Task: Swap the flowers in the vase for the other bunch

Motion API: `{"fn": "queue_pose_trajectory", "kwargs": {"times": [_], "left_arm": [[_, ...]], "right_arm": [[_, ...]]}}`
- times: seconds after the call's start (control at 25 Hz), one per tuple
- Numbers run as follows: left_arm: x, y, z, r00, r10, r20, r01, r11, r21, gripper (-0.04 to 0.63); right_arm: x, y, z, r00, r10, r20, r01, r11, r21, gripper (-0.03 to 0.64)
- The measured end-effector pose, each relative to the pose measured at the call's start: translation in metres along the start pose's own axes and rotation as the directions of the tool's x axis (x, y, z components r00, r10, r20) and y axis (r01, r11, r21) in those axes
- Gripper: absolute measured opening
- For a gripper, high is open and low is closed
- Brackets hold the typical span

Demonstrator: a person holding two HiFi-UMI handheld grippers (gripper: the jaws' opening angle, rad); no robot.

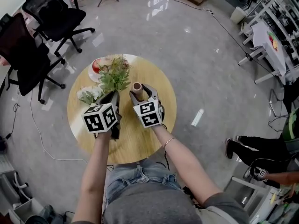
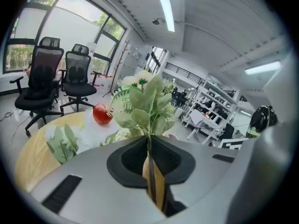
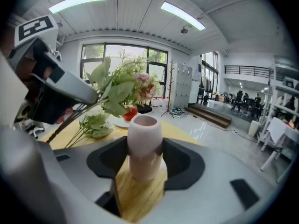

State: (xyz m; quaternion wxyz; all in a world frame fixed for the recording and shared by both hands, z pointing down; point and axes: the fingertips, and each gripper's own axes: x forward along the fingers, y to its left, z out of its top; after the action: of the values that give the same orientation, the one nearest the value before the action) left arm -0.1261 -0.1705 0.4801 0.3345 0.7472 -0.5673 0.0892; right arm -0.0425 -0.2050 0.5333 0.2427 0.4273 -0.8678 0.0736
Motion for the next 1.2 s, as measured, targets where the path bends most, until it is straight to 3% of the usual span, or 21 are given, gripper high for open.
{"fn": "queue_pose_trajectory", "kwargs": {"times": [0.44, 0.68, 1.2], "left_arm": [[-0.005, -0.047, 0.082, 0.982, -0.135, 0.135, 0.120, 0.986, 0.113, 0.037], [0.010, -0.070, 0.110, 0.969, -0.191, 0.155, 0.163, 0.971, 0.176, 0.037], [0.048, -0.110, 0.148, 0.930, -0.331, 0.163, 0.293, 0.931, 0.217, 0.037]], "right_arm": [[0.001, 0.003, 0.002, 1.000, 0.004, -0.002, -0.004, 1.000, -0.003, 0.242], [0.001, 0.001, 0.004, 1.000, 0.003, -0.004, -0.003, 1.000, 0.001, 0.242], [0.006, 0.001, 0.003, 1.000, -0.009, -0.016, 0.009, 1.000, 0.014, 0.242]]}}
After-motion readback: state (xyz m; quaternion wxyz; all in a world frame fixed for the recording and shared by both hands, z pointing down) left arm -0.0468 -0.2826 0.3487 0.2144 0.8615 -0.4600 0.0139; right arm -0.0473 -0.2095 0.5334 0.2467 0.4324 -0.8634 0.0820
